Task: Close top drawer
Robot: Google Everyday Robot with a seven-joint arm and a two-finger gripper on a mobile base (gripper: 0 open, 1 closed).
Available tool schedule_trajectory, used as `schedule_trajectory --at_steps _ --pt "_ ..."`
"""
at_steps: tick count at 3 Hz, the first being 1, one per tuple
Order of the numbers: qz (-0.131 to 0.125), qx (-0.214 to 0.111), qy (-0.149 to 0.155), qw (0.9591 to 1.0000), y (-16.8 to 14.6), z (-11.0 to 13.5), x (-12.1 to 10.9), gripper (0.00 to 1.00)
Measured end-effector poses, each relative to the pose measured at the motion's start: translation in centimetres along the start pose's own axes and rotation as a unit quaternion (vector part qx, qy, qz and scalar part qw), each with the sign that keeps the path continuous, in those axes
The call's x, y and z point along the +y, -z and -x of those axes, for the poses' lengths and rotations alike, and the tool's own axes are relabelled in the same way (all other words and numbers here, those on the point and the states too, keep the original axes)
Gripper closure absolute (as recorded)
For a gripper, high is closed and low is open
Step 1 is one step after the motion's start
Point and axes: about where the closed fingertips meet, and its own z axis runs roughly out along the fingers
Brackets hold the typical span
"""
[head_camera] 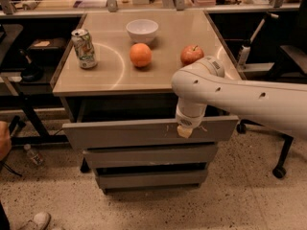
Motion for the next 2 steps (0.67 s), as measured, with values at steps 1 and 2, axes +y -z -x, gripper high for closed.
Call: schedule_trajectory --at_steps 1,2 --pt "-0.004 0.002 -0.004 1.0000 -0.20 0.15 -0.85 1.00" --pt "-0.004 0.002 -0.004 1.0000 -0.20 0.15 -0.85 0.81"
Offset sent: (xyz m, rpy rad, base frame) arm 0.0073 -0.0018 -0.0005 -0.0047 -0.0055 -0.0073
